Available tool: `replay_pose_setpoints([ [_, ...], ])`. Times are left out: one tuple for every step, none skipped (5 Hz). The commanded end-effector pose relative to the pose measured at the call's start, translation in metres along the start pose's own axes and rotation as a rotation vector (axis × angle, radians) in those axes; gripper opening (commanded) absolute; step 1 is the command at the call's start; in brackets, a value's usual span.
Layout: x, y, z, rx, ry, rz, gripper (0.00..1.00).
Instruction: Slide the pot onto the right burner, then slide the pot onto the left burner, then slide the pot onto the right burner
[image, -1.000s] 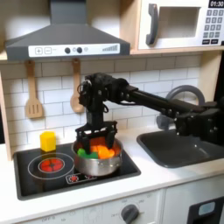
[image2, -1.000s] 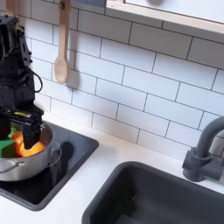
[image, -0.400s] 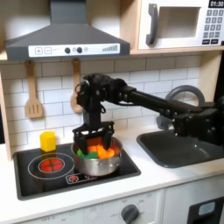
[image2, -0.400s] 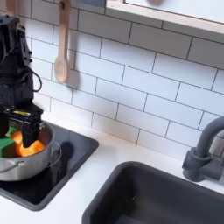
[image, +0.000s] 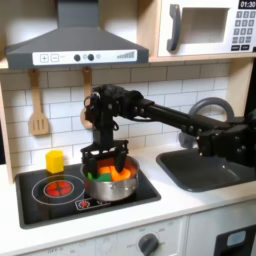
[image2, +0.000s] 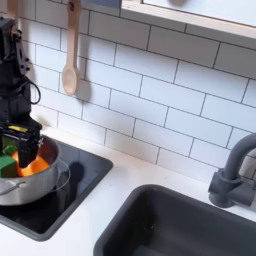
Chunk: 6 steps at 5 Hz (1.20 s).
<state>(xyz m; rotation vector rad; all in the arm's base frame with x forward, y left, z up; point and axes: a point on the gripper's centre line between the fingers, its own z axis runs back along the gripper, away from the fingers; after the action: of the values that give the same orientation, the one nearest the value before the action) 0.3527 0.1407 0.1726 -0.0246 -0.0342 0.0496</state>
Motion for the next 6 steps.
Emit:
replay_pose_setpoints([
  [-0.005, -0.005, -0.001, -0.025, 0.01, -0.012, 1.0],
  [-0.008, -0.009, 0.002, -0.024, 0.006, -0.022, 1.0],
  [-0.01, -0.013, 0.003, -0.037, 0.004, -0.021, 1.0],
  [-0.013, -0.016, 0.002, -0.051, 0.01, -0.015, 1.0],
  [-0.015, -0.016, 0.0, -0.052, 0.012, -0.014, 1.0],
  [-0.015, -0.015, -0.002, -0.05, 0.014, -0.006, 1.0],
])
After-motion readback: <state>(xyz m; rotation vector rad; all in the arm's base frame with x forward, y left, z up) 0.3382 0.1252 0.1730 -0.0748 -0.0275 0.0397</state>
